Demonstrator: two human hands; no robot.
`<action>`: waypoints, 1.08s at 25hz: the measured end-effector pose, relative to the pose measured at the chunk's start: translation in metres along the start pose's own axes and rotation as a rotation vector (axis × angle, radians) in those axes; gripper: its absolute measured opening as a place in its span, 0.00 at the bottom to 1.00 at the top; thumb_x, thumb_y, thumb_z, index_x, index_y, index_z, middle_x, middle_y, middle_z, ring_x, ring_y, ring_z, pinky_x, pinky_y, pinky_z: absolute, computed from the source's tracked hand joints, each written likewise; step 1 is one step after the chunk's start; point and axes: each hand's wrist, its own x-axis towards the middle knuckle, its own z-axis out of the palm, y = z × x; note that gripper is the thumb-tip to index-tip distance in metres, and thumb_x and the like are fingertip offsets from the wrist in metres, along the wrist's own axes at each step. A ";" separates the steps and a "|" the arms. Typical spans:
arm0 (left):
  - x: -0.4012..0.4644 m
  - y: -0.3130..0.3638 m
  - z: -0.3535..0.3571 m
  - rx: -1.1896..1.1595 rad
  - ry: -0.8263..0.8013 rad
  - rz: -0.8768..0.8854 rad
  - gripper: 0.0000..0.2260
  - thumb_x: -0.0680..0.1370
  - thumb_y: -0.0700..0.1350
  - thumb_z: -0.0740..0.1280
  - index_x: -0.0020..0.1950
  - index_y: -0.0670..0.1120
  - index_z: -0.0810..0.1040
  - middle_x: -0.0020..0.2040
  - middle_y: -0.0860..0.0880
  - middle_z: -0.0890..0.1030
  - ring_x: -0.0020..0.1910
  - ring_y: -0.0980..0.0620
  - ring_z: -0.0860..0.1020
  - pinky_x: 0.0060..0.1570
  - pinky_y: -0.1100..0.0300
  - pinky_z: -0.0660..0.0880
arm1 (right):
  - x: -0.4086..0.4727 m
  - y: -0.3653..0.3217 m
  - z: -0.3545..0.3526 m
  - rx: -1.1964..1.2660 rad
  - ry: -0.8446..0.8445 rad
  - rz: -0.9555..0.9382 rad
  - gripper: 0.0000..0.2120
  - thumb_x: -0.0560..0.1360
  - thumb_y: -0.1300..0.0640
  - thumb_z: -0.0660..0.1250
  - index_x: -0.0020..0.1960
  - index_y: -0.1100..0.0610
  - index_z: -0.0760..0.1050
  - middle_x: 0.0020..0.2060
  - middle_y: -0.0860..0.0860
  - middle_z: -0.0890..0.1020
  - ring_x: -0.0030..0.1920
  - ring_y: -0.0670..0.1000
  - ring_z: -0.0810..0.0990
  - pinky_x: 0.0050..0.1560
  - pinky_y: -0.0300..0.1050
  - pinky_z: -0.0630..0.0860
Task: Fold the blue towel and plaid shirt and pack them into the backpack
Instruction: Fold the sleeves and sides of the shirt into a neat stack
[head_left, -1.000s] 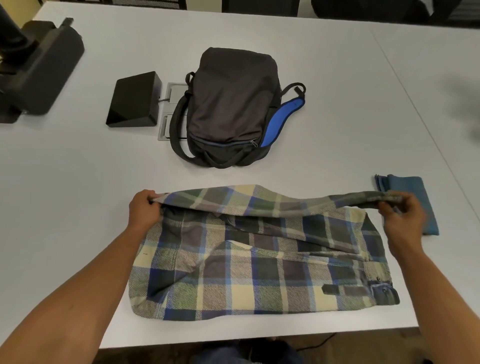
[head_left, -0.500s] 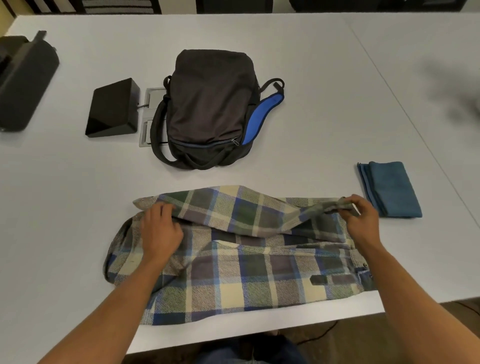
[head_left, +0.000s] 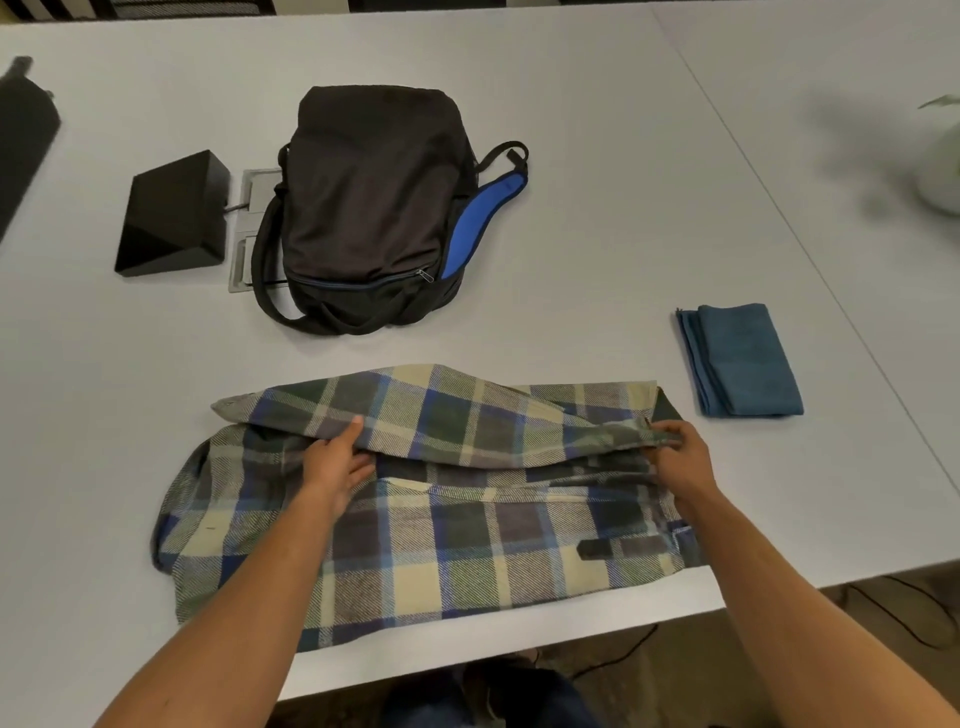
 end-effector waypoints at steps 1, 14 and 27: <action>0.003 0.000 0.002 -0.010 -0.011 -0.017 0.24 0.78 0.48 0.69 0.71 0.41 0.69 0.64 0.41 0.77 0.60 0.42 0.78 0.55 0.50 0.78 | 0.002 0.001 0.000 0.006 -0.008 0.025 0.14 0.77 0.62 0.67 0.60 0.53 0.70 0.53 0.53 0.77 0.50 0.55 0.79 0.55 0.59 0.80; 0.004 -0.003 0.026 -0.178 0.029 -0.059 0.15 0.81 0.40 0.65 0.67 0.40 0.71 0.57 0.41 0.80 0.56 0.45 0.79 0.47 0.50 0.78 | 0.031 0.013 0.001 0.075 -0.112 0.204 0.24 0.70 0.60 0.77 0.62 0.62 0.73 0.52 0.55 0.80 0.54 0.59 0.80 0.58 0.59 0.78; -0.025 0.011 0.038 -0.266 0.069 0.081 0.13 0.77 0.35 0.68 0.60 0.39 0.73 0.55 0.41 0.81 0.53 0.46 0.82 0.47 0.53 0.80 | 0.040 -0.027 -0.024 0.156 -0.255 0.099 0.09 0.79 0.64 0.65 0.59 0.63 0.76 0.51 0.61 0.83 0.50 0.60 0.82 0.48 0.55 0.81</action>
